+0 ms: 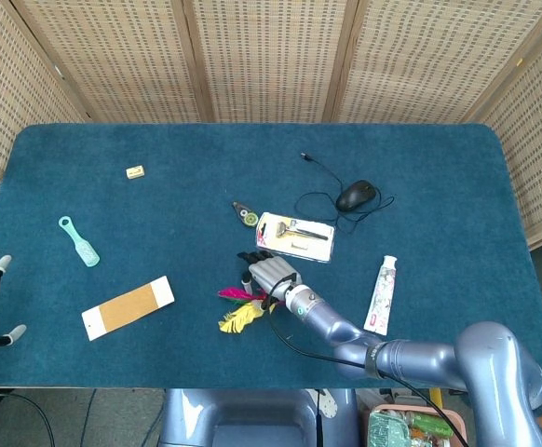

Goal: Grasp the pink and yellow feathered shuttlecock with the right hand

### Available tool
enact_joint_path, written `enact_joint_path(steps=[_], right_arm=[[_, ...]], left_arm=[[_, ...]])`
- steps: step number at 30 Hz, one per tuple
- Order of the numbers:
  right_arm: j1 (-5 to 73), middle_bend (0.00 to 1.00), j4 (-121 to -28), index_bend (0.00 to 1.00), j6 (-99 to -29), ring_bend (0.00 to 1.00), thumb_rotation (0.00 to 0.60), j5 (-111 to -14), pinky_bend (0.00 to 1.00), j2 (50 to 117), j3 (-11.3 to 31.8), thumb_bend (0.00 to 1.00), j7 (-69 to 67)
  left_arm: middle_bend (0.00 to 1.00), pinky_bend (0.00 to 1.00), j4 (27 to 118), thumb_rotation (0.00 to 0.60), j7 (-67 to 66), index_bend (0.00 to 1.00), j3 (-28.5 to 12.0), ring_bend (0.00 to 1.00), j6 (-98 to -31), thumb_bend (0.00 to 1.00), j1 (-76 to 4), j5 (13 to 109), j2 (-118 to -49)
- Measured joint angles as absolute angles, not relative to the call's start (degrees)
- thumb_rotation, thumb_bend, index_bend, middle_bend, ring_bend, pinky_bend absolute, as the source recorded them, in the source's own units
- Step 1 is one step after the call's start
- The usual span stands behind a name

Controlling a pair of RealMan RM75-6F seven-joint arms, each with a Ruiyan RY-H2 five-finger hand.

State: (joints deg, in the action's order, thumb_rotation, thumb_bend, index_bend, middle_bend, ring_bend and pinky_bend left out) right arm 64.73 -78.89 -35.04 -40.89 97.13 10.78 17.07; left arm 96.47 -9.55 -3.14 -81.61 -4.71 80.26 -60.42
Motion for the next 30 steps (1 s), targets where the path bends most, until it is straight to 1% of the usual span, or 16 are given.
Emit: enact_joint_path(steps=[2, 5, 10, 16, 20, 25, 30], right_arm=[[64.8, 0.00, -79.1, 0.65, -35.2, 0.00, 0.600, -41.0, 0.00, 97.2, 10.9, 0.43, 16.6], [64.7, 0.01, -79.8, 0.66, -35.9, 0.00, 0.600, -41.6, 0.00, 97.0, 11.0, 0.43, 16.2], [64.4, 0.02, -81.5, 0.67, -36.7, 0.00, 0.600, -42.5, 0.00, 96.2, 11.2, 0.44, 15.5], [62.9, 0.03, -85.7, 0.67, -38.1, 0.00, 0.600, -46.1, 0.00, 94.1, 12.4, 0.44, 12.7], [60.7, 0.05, -88.2, 0.67, -40.2, 0.00, 0.600, -51.0, 0.00, 93.0, 13.8, 0.43, 8.3], [57.2, 0.05, -89.9, 0.67, -41.7, 0.00, 0.600, -57.2, 0.00, 91.3, 14.7, 0.43, 0.7], [54.8, 0.05, -89.0, 0.67, -41.2, 0.00, 0.600, -59.1, 0.00, 90.2, 14.4, 0.44, -4.2]], left_arm=[[0.00, 0.00, 96.5, 0.600, -9.4, 0.00, -3.1, 0.00, -81.7, 0.00, -4.7, 80.3, -60.4], [0.00, 0.00, 96.4, 0.600, -9.2, 0.00, -3.1, 0.00, -81.7, 0.00, -4.7, 80.3, -60.3], [0.00, 0.00, 96.5, 0.600, -9.1, 0.00, -2.9, 0.00, -81.8, 0.00, -4.7, 80.4, -60.2], [0.00, 0.00, 96.6, 0.600, -9.1, 0.00, -2.7, 0.00, -82.1, 0.00, -4.6, 80.8, -60.2], [0.00, 0.00, 96.8, 0.600, -9.0, 0.00, -2.4, 0.00, -82.8, 0.00, -4.3, 81.6, -60.2], [0.00, 0.00, 96.9, 0.600, -8.9, 0.00, -2.0, 0.00, -83.5, 0.00, -4.0, 82.4, -60.1], [0.00, 0.00, 97.3, 0.600, -8.9, 0.00, -1.8, 0.00, -83.8, 0.00, -3.9, 82.8, -60.1]])
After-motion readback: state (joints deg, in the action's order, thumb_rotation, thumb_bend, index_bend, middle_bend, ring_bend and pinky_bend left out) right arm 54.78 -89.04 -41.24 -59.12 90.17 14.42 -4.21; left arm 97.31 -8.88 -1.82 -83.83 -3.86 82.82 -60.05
